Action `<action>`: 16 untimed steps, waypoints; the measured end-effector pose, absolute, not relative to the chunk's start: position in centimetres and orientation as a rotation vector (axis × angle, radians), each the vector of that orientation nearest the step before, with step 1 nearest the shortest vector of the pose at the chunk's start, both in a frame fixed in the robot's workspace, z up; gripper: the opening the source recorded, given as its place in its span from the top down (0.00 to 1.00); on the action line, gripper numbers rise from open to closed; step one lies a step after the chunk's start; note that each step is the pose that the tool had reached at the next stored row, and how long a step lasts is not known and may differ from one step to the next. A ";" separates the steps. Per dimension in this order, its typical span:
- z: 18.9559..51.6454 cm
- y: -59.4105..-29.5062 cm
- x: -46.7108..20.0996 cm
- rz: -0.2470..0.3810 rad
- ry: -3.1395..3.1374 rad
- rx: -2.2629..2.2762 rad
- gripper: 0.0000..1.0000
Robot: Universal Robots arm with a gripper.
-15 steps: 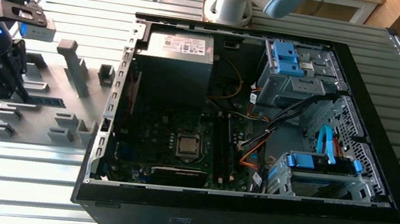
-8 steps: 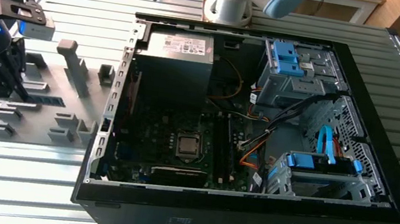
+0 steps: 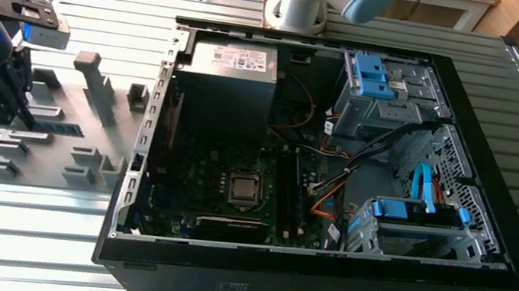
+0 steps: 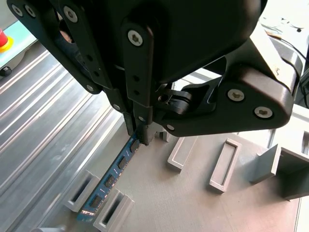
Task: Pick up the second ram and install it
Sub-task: 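Pick up the second ram and move it above second insertion slot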
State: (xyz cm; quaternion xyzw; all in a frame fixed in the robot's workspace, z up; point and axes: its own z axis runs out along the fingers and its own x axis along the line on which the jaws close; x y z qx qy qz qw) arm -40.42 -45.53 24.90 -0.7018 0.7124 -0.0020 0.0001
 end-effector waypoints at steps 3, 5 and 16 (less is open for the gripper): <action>25.1 -45.5 -40.4 -0.006 2.238 -2.205 0.86; 25.2 -45.5 -40.4 -0.006 2.238 -2.205 0.86; 25.8 -45.5 -40.4 -0.006 2.238 -2.205 0.86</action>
